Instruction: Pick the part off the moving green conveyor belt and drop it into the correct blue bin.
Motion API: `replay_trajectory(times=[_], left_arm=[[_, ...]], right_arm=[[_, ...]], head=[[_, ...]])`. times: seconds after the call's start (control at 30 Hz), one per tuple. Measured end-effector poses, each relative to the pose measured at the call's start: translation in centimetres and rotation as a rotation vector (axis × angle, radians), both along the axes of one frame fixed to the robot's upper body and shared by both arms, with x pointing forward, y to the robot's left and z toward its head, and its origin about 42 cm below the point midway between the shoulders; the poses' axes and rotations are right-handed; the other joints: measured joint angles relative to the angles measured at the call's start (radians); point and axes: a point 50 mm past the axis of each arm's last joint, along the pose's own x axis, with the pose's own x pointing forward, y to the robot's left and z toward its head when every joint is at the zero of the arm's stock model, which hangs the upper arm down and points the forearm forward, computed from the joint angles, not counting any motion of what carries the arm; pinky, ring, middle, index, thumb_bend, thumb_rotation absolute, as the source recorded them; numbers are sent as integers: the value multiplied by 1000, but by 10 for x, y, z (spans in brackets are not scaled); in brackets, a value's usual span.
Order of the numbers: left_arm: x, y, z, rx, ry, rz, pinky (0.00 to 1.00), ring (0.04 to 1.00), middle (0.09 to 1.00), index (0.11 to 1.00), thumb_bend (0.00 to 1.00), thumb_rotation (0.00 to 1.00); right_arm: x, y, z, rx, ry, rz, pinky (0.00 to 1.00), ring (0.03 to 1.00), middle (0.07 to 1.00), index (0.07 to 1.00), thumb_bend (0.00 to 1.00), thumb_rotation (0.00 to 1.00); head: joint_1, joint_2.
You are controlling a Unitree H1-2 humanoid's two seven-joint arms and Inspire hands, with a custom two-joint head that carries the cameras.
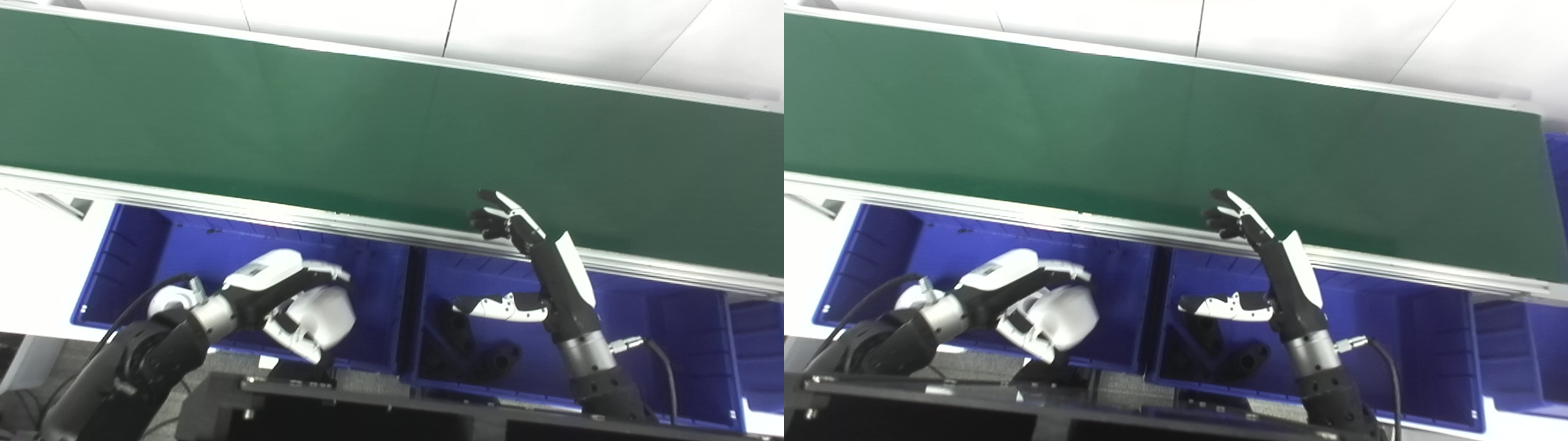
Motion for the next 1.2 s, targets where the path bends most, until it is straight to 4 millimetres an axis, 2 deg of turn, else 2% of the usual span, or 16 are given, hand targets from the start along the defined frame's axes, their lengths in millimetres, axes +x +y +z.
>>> replay_trajectory(times=[0.13,0.27,0.37,0.43,0.47,0.5,0.57,0.63,0.73,0.9,1.0,1.1,1.2], left_arm=[[1,-5,-1,-11,-12,22,1000,1000,1000,995,829,935],[2,-4,-4,-57,-9,62,1000,1000,1000,997,827,843],[4,0,-5,-161,-8,109,983,1000,1000,987,850,802],[7,1,-6,-254,4,154,945,1000,1000,981,856,768],[7,-1,-6,-293,11,164,943,1000,1000,980,856,766],[7,-3,-5,-332,15,165,911,989,1000,976,854,734],[7,-9,0,-418,15,165,889,974,998,967,843,677],[8,-15,4,-505,15,171,910,970,992,965,838,625],[7,-29,13,-612,42,155,967,998,1000,988,881,581],[6,-44,16,-677,82,142,962,994,1000,989,890,539],[8,-43,9,-679,77,164,920,966,984,972,858,477],[15,-38,-5,-680,62,189,902,951,974,962,859,465],[23,-36,-5,-692,17,176,886,932,956,945,870,449]], right_arm=[[0,-1,0,-4,1,1,706,753,783,882,831,382],[0,-1,-1,-20,-1,2,703,761,783,888,834,396],[-3,-2,-2,-28,5,-1,708,760,790,889,839,389],[-6,-4,-3,-37,14,-6,707,765,792,889,852,418],[-9,-5,-4,-46,20,-10,706,765,792,889,853,420],[-12,-6,-5,-58,26,-14,703,768,798,888,863,433],[-18,-9,-8,-77,41,-21,698,772,810,888,877,448],[-24,-12,-9,-93,57,-23,693,779,823,887,888,451],[-35,-17,-4,-109,77,-34,705,796,843,882,912,415],[-39,-22,-1,-115,104,-44,723,793,838,889,914,407],[-41,-25,-2,-125,118,-45,713,798,831,893,917,397],[-43,-27,-4,-137,141,-46,686,798,835,903,924,399],[-44,-27,-5,-148,153,-50,699,809,844,916,924,389]], head=[[-6,-12],[-29,-28],[-72,-57],[-96,-69],[-97,-69],[-130,-84],[-158,-90],[-169,-94],[-201,-97],[-195,-98],[-166,-104],[-163,-115],[-169,-123]])
